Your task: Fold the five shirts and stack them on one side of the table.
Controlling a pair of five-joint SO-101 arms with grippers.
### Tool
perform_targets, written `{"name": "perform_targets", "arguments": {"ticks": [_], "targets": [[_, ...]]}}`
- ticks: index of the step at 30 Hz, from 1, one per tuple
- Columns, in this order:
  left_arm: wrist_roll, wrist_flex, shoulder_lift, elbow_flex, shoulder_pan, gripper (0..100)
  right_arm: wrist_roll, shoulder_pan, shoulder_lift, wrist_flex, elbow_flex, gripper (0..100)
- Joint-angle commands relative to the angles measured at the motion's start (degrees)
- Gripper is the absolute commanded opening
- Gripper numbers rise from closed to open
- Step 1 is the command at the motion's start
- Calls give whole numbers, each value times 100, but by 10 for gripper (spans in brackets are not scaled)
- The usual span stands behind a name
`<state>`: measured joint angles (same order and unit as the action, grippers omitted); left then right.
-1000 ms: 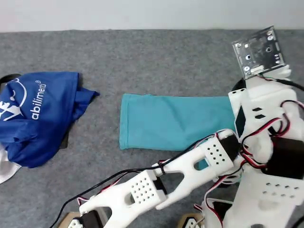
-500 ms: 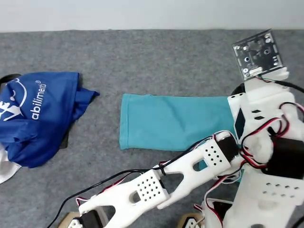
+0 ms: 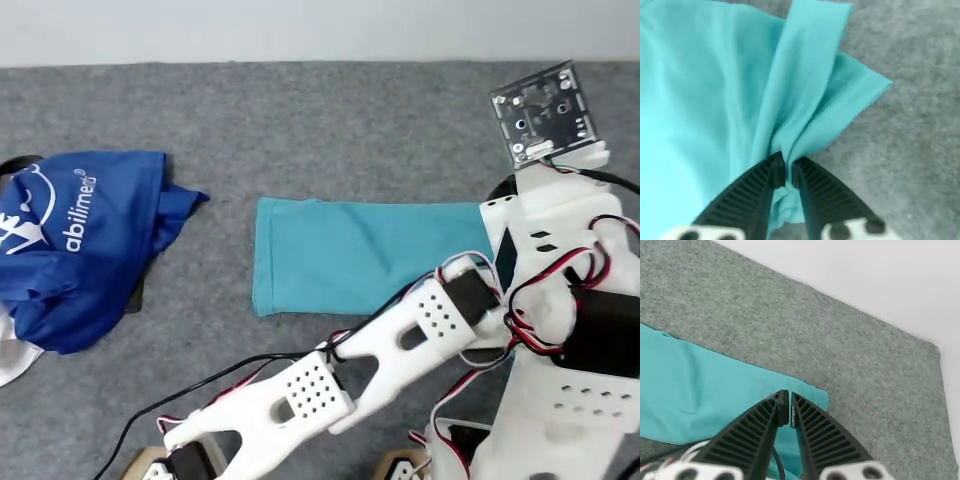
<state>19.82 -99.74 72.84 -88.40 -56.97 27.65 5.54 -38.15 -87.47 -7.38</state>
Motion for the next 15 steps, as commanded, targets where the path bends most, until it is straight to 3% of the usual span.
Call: {"name": "perform_targets", "arguments": {"ticks": [1,7,11,15], "targets": [[26,193,-44,-286,290,14,-53,-40,-40,-13,-211,15],[-413,624,-26,-268,844,18,-53,-40,-101,22,281,15],[-510,624,-26,-268,1125,122,-53,-48,-101,31,308,15],[-1073,686,-26,-268,1424,194,-53,-48,-75,31,308,15]]}}
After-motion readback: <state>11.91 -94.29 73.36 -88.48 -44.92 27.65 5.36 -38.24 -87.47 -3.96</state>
